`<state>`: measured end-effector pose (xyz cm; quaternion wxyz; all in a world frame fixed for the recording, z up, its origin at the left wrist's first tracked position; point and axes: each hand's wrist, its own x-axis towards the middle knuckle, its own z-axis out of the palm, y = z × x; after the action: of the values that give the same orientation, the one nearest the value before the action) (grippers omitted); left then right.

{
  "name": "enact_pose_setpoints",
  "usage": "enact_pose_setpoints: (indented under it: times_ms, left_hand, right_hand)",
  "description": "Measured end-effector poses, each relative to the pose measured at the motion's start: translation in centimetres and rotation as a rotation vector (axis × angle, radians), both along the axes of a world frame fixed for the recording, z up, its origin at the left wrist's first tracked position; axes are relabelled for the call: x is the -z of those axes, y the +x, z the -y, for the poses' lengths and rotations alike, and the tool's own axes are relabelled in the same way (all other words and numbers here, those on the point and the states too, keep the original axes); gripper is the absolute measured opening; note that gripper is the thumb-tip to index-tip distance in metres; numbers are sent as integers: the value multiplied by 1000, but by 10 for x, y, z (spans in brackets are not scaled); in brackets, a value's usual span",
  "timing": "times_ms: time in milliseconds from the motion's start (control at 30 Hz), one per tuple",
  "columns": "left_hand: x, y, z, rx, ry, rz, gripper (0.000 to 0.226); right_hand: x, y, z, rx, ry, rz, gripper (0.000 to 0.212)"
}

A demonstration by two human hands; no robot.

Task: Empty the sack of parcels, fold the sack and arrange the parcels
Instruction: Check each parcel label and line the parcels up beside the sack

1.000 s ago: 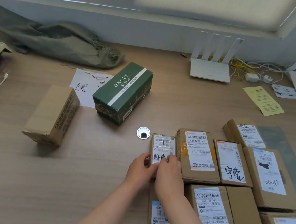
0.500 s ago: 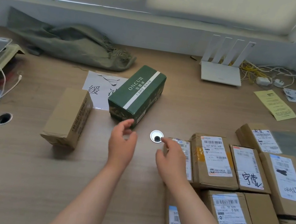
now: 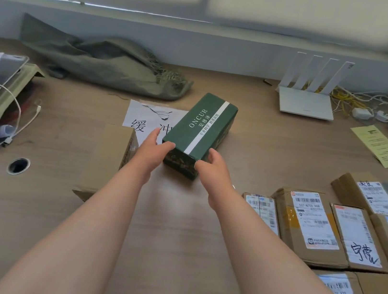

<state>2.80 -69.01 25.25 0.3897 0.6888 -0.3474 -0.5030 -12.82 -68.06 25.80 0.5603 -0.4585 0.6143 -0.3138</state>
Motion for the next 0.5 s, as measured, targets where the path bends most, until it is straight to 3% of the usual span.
enact_pose_setpoints:
  times_ms: [100,133,233,433,500]
  left_hand:
    - [3,-1,1,67,6,-46,30]
    - [5,-1,1,82,-10,-60,28]
    - [10,-2,-2,53,-28,-91,29]
    - [17,-5,-25,58,-30,-116,41]
    - [20,-8,-38,60,-27,-149,36]
  right_hand:
    - [3,5,4,4,8,47,61]
    - [4,6,4,13,18,75,61]
    - [7,4,2,69,41,154,56]
    - [9,-6,-6,157,78,153,18]
    - [15,-9,-15,145,70,129,26]
